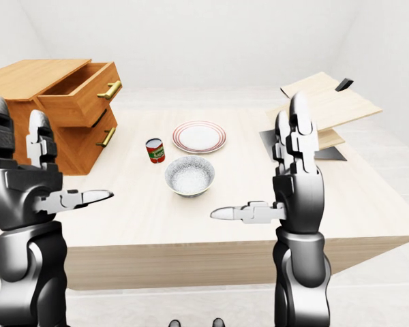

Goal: Close the top drawer of the cabinet.

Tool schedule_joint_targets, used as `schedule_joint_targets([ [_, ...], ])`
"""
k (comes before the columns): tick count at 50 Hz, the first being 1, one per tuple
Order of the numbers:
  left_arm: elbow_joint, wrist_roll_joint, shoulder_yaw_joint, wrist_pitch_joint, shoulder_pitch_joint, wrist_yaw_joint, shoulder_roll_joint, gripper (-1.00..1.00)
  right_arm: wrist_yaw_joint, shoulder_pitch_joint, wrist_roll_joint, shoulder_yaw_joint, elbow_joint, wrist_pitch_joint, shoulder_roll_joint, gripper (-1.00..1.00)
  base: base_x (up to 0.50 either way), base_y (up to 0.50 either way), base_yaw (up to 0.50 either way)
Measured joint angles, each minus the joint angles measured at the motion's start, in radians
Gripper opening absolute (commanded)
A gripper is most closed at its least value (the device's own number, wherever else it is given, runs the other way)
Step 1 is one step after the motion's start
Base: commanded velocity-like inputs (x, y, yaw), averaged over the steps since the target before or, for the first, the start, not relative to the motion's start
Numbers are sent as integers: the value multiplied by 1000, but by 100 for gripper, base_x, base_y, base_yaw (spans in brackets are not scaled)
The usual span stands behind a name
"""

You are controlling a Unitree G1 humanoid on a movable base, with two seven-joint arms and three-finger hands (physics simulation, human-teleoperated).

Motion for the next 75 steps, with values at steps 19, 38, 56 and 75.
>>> schedule_joint_targets([
  [19,-101,1,-7,0,11,8,-8,100,15,18,-22,-18,-5,0,7,100,0,0,0],
  [38,-129,15,-17,0,12,9,-15,100,24,28,-36,-15,-8,0,11,100,0,0,0],
  [56,-125,22,-14,0,3,7,-13,100,54,20,-43,-12,-30,0,3,100,0,38,0],
  [75,-106,33,-11,0,0,5,-12,100,66,36,-33,-22,-24,0,16,100,0,50,0],
])
